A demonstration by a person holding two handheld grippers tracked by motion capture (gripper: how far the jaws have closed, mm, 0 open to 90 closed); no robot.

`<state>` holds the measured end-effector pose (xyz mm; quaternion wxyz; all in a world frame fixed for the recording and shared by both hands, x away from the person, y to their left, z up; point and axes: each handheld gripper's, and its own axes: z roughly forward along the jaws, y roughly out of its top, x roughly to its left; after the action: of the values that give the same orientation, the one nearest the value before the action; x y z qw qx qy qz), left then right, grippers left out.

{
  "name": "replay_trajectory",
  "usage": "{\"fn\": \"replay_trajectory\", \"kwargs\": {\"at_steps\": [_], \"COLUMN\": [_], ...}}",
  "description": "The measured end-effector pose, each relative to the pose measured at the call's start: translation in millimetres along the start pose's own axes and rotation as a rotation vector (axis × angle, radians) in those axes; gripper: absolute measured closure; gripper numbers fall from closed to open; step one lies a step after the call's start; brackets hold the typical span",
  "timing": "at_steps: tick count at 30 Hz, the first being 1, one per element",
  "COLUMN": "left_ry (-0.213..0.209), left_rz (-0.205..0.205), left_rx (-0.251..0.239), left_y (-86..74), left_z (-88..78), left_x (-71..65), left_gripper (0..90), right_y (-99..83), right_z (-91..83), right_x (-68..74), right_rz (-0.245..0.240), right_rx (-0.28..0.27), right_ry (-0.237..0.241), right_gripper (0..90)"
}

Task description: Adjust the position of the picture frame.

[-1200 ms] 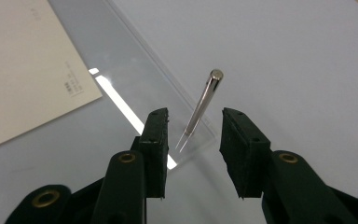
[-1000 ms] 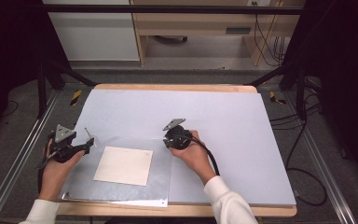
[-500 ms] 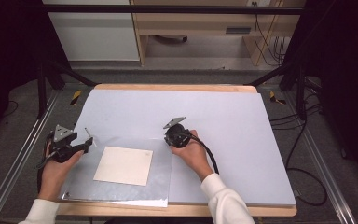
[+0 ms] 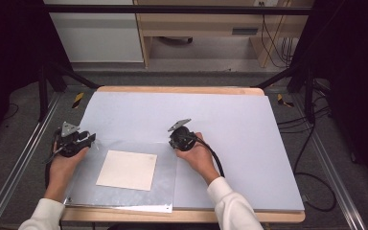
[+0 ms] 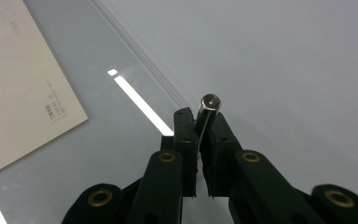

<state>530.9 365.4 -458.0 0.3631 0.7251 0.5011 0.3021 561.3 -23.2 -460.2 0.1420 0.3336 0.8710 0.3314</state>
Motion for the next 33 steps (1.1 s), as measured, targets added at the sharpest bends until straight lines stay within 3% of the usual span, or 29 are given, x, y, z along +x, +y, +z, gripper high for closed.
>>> {"fn": "replay_trajectory", "kwargs": {"at_steps": [2,6,10,13,18,28,33], "left_ry": [0.001,-0.023,-0.017,-0.018,-0.028,-0.056,-0.052], "left_rz": [0.021,0.014,0.009,0.034,0.048,0.004,0.005], "left_rx": [0.009,0.041,0.061,0.091,0.094,0.095,0.098], "left_y": [-0.7,-3.3,-4.9,-6.0,-6.6,-6.3,-5.2], "left_z": [1.5,6.1,10.2,15.0,17.5,16.2,15.5], "left_x": [0.7,3.3,4.1,3.3,3.3,7.0,6.3], "left_gripper": [64.7,69.8,72.6,77.3,82.6,84.4,84.5], "right_y": [0.2,0.8,1.1,1.2,1.8,2.5,2.7], "right_z": [0.1,0.2,0.2,0.3,0.3,-0.2,0.4], "right_x": [-0.2,-0.4,-0.1,-0.2,-0.8,-0.2,0.4], "right_rz": [-0.001,-0.004,-0.002,0.000,-0.001,-0.010,-0.001], "right_rx": [0.001,0.005,0.008,0.008,0.012,0.022,0.015], "right_ry": [0.002,0.004,0.002,0.002,0.008,0.002,-0.002], "right_gripper": [85.3,85.3,85.2,85.3,85.2,85.5,85.5]}}
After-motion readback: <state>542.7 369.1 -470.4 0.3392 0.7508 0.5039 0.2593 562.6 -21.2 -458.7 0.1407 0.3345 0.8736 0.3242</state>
